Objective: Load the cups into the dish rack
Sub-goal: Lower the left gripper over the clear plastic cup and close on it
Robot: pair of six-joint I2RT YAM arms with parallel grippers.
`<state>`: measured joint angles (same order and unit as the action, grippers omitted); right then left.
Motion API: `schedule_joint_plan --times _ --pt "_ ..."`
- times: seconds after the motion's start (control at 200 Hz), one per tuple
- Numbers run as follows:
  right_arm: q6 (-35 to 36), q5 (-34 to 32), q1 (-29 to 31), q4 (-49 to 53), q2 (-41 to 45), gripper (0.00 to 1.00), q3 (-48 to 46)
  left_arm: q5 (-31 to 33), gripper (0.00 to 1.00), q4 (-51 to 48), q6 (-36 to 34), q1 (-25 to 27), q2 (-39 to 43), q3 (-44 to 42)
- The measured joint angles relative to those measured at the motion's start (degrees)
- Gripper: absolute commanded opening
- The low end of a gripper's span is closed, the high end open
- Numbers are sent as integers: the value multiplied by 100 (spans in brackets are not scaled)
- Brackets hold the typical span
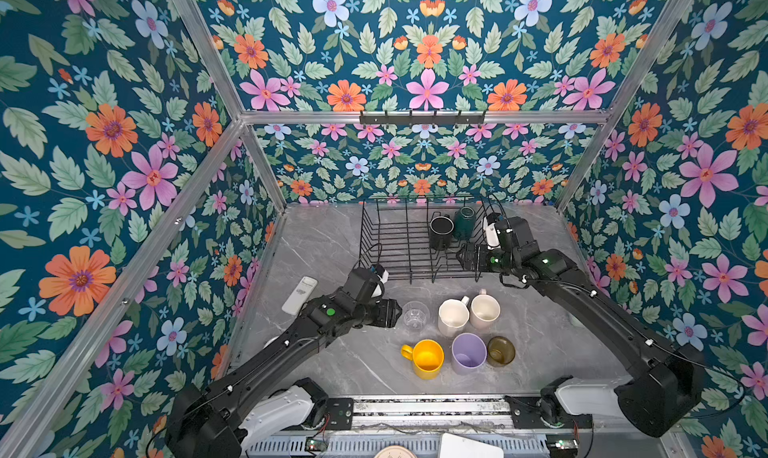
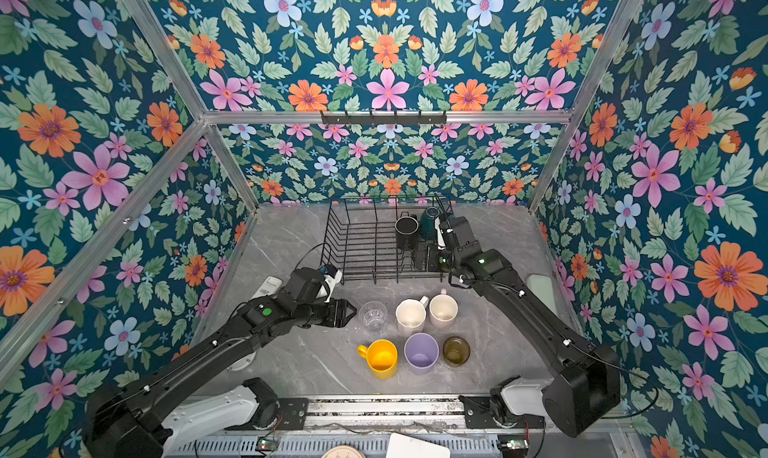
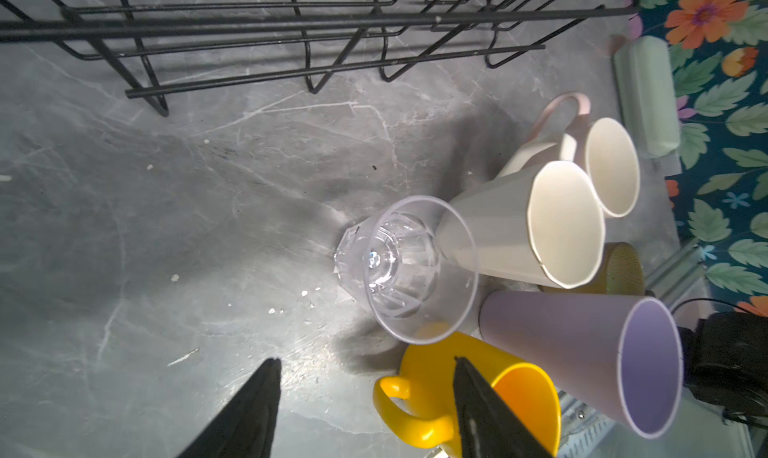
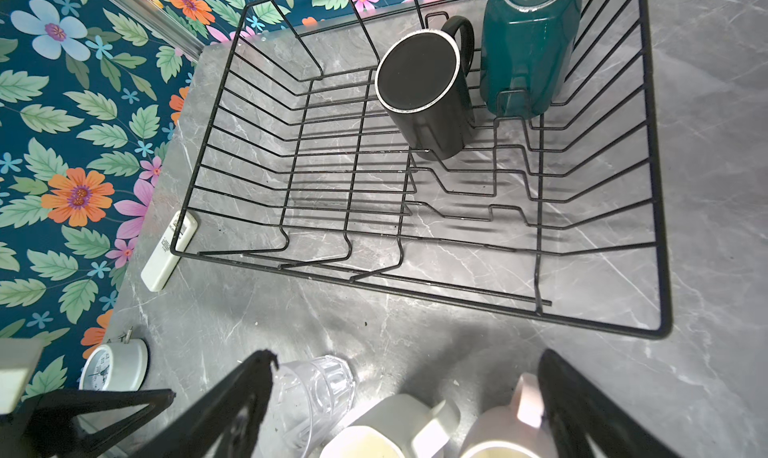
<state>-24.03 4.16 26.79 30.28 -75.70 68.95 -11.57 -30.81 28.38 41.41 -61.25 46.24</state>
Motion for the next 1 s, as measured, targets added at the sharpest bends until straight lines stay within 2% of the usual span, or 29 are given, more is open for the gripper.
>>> schedule_joint_plan --times 0.485,0.73,1.0 --pt "28 7 2 4 195 99 -181 538 64 297 313 533 -916 98" --pt "48 4 2 17 326 99 -262 710 58 518 426 616 -1305 116" --pt "68 4 2 85 424 99 -348 874 44 695 448 632 -1661 175"
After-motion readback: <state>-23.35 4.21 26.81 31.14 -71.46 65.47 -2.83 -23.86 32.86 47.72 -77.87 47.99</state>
